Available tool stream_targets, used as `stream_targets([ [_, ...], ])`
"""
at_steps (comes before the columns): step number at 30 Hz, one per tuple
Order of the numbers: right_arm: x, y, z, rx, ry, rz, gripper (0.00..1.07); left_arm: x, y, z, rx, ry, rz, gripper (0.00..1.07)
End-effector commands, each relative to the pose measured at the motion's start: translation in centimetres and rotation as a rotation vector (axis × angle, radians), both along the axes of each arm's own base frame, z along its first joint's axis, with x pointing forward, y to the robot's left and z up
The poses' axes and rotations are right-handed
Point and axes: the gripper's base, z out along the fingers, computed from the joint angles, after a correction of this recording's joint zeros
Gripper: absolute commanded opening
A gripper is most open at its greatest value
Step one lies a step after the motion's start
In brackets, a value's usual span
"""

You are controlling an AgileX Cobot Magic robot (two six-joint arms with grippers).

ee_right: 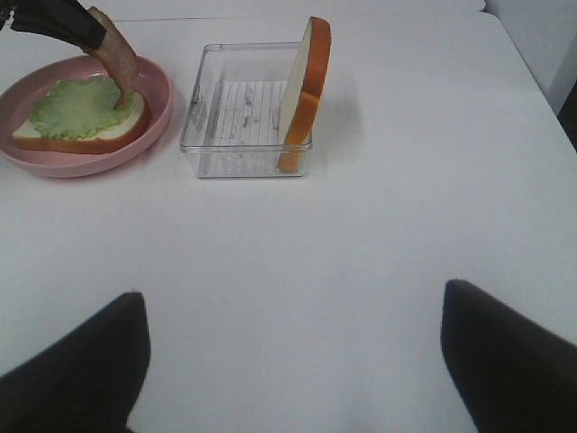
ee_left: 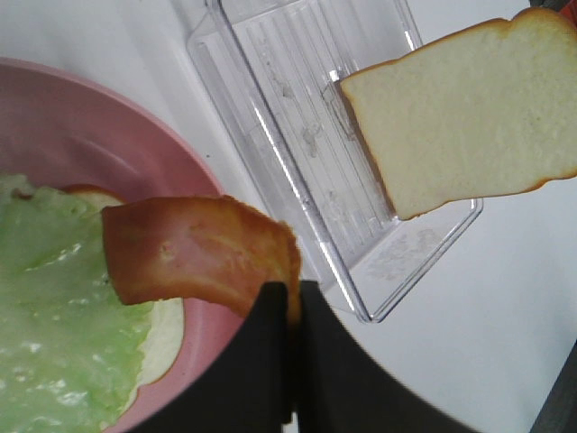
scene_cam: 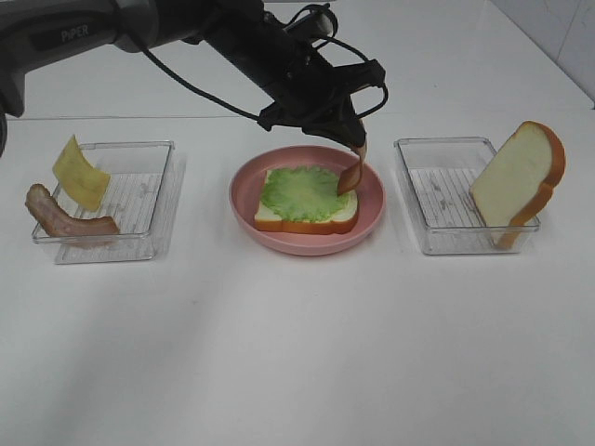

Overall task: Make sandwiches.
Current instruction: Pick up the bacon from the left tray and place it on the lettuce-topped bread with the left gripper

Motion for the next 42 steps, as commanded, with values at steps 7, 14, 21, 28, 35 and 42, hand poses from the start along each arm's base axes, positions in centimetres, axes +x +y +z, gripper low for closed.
stream_targets([
  [7, -0.2, 0.0, 0.0, -0.007, -0.031, 0.005, 0.85, 0.1, -0.9, 0.6, -0.089, -0.020, 0.019, 0.00],
  [14, -0.2, 0.0, 0.0, -0.007, -0.031, 0.005, 0.85, 0.3, -0.9, -0.3, -0.062, -0.023, 0.017, 0.00],
  [21, -0.2, 0.0, 0.0, -0.007, -0.031, 0.005, 0.85, 0.7, 0.1, -2.1, 0.088, -0.061, -0.010, 0.00],
  [28, -0.2, 0.0, 0.0, -0.007, -0.031, 0.005, 0.85, 0.9, 1.0, -2.7, 0.225, -0.117, -0.033, 0.00],
  [35, -0.2, 0.0, 0.0, -0.007, -0.031, 0.005, 0.85, 0.9, 2.5, -3.5, 0.425, -0.123, -0.066, 0.00],
  [42, -0.2, 0.0, 0.0, -0.007, -0.031, 0.005, 0.85, 0.9, 2.9, -3.7, 0.472, -0.125, -0.082, 0.00],
])
